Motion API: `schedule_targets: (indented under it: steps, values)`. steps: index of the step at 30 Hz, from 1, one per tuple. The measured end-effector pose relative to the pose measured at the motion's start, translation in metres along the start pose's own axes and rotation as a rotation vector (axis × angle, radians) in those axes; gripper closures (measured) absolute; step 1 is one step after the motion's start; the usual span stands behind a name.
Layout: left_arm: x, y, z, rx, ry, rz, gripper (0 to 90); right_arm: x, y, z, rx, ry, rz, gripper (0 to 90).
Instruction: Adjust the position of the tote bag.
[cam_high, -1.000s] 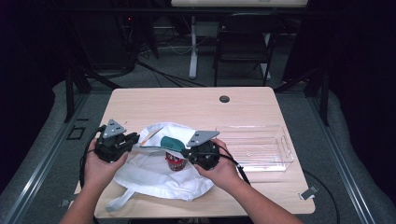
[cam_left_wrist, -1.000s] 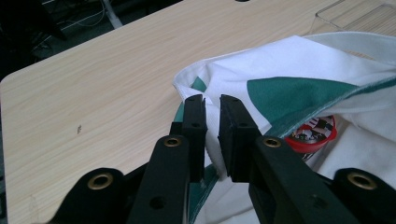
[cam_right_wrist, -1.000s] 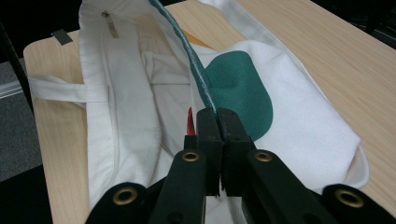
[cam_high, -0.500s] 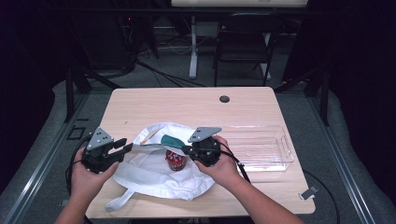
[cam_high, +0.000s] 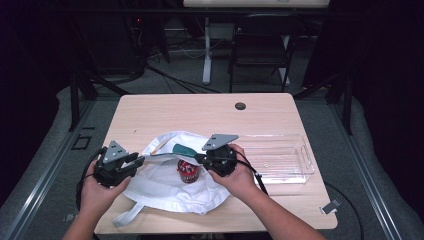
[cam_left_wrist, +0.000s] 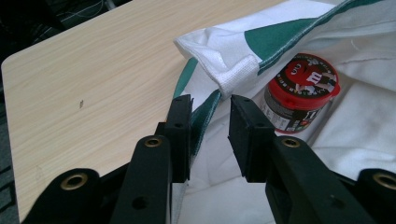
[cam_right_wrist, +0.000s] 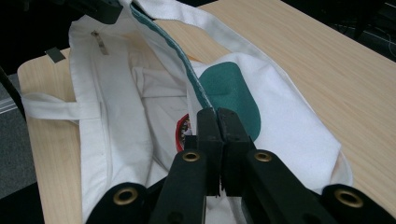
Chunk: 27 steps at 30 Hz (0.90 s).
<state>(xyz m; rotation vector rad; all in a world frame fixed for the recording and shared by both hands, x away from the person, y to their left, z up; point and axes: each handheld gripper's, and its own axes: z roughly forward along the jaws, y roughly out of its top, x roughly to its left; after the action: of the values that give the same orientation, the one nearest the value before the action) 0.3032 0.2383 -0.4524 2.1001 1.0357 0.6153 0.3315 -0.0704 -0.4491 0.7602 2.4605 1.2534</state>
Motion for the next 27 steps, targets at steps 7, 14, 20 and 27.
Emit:
schedule_targets:
  steps: [7,14,20,27]
  values:
    - [-0.004,0.005,0.003,0.009,0.033,0.041,82.5,-0.002,0.0,0.0,-0.005,-0.009,0.005,89.2]
    - [-0.003,0.013,0.004,0.01,0.052,0.041,89.1,-0.005,0.001,-0.001,-0.01,-0.013,0.01,89.1]
    - [-0.001,0.022,0.007,0.009,0.06,0.028,89.3,-0.009,0.001,0.0,-0.012,-0.021,0.02,89.0]
    - [0.001,0.031,0.012,0.017,0.066,0.024,89.4,-0.016,0.004,0.002,-0.009,-0.03,0.029,88.8]
